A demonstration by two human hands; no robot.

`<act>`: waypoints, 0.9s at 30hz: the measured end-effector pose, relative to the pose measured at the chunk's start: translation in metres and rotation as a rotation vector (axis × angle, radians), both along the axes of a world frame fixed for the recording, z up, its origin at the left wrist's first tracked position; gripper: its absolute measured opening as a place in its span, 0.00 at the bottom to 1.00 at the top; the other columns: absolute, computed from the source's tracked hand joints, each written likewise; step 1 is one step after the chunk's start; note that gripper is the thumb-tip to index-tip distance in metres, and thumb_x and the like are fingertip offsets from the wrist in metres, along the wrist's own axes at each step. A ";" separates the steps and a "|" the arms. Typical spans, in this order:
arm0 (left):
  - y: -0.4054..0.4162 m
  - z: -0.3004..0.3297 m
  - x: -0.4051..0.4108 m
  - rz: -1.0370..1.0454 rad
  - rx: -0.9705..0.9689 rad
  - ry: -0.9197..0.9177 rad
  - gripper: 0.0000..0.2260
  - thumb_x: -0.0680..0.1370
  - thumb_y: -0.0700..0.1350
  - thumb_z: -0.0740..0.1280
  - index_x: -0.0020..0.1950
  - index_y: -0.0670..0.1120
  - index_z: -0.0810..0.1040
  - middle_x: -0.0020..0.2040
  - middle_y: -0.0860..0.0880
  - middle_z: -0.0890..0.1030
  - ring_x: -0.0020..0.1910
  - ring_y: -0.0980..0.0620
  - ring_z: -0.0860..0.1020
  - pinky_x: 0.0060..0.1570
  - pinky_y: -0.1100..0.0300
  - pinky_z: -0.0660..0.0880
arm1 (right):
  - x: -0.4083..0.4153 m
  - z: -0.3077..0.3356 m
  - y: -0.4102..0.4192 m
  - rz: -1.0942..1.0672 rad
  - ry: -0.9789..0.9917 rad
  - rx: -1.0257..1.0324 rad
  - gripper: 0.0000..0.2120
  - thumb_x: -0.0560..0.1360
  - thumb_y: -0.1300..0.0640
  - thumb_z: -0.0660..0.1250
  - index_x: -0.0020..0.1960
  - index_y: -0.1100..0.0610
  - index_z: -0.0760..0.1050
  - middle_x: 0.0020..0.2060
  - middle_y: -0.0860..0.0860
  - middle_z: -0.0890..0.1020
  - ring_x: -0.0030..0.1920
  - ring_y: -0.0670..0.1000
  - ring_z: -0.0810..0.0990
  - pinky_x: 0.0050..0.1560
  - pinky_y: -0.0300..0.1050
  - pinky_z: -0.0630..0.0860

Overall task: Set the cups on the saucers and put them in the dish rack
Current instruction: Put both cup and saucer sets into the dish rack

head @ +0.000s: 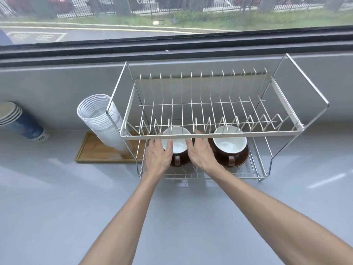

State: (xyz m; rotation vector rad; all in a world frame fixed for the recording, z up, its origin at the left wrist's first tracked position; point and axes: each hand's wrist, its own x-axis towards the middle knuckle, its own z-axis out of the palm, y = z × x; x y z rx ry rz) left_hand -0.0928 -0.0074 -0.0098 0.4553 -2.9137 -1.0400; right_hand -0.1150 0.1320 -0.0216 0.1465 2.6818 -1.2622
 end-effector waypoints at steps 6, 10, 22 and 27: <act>-0.002 -0.005 -0.004 0.045 0.009 -0.017 0.16 0.85 0.47 0.54 0.58 0.38 0.75 0.60 0.38 0.78 0.60 0.37 0.74 0.52 0.50 0.65 | -0.003 -0.006 -0.002 -0.002 -0.008 -0.050 0.22 0.82 0.50 0.48 0.74 0.50 0.63 0.71 0.58 0.68 0.68 0.62 0.69 0.68 0.56 0.65; -0.004 -0.007 -0.003 0.038 0.012 -0.015 0.15 0.85 0.47 0.54 0.57 0.38 0.75 0.59 0.38 0.78 0.59 0.36 0.74 0.49 0.53 0.62 | -0.004 -0.004 -0.002 -0.011 -0.028 -0.043 0.22 0.81 0.50 0.48 0.71 0.52 0.67 0.68 0.60 0.71 0.66 0.64 0.71 0.67 0.59 0.67; -0.004 -0.010 0.002 -0.014 0.051 -0.029 0.15 0.84 0.47 0.56 0.67 0.43 0.72 0.65 0.40 0.75 0.65 0.38 0.72 0.58 0.49 0.67 | 0.007 0.005 0.003 -0.001 -0.061 0.023 0.20 0.83 0.49 0.49 0.61 0.62 0.71 0.62 0.61 0.74 0.60 0.62 0.74 0.63 0.56 0.69; -0.007 -0.005 0.004 -0.087 0.038 -0.114 0.21 0.83 0.50 0.58 0.76 0.48 0.64 0.71 0.39 0.72 0.70 0.39 0.70 0.63 0.48 0.67 | 0.011 0.011 0.006 0.047 -0.084 0.074 0.20 0.83 0.48 0.51 0.67 0.61 0.67 0.65 0.61 0.73 0.64 0.63 0.73 0.64 0.57 0.69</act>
